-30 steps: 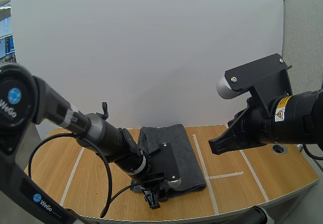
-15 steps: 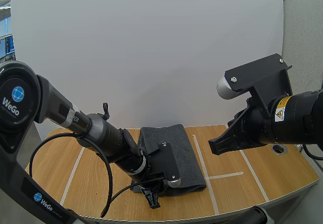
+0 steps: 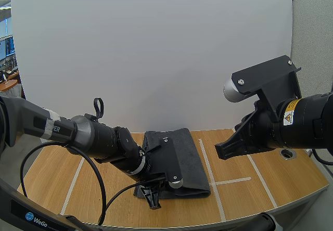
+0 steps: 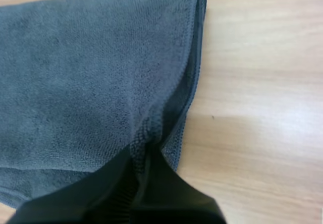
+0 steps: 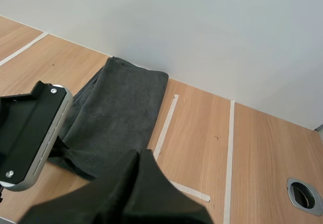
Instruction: Fold the towel
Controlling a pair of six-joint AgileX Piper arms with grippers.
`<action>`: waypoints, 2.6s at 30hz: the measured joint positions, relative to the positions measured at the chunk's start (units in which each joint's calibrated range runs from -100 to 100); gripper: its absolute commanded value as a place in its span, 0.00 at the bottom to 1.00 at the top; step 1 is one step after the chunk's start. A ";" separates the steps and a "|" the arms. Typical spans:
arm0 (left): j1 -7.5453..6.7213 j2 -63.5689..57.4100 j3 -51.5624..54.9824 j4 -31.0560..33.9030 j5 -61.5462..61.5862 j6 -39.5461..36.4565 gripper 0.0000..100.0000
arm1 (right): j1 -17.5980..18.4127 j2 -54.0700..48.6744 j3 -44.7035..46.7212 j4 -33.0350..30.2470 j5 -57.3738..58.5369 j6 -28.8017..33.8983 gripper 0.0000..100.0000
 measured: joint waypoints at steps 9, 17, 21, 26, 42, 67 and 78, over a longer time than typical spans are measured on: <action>1.41 0.00 0.00 3.89 1.22 -0.95 0.00 | 0.00 0.00 0.00 0.00 0.00 0.00 0.00; 3.71 -2.77 0.00 7.03 1.22 -1.25 0.00 | 0.00 0.00 0.00 0.00 0.00 0.00 0.00; 4.42 -4.52 -0.88 7.39 1.42 -1.25 0.00 | 0.00 0.00 0.00 0.00 0.00 0.00 0.00; 6.47 -4.89 -1.44 9.41 3.32 -1.33 0.00 | 0.00 0.00 0.00 0.00 0.00 0.00 0.00; 9.23 -4.22 -1.44 10.82 10.33 -1.33 0.05 | 0.00 0.00 0.00 0.00 0.00 0.00 0.00; 9.23 -6.63 -12.21 10.82 10.22 -3.66 0.98 | 0.00 0.00 0.00 0.80 0.00 0.00 0.00; 10.12 -6.58 -15.86 10.82 13.14 -5.39 0.98 | 0.00 0.00 0.00 1.02 0.00 0.00 0.00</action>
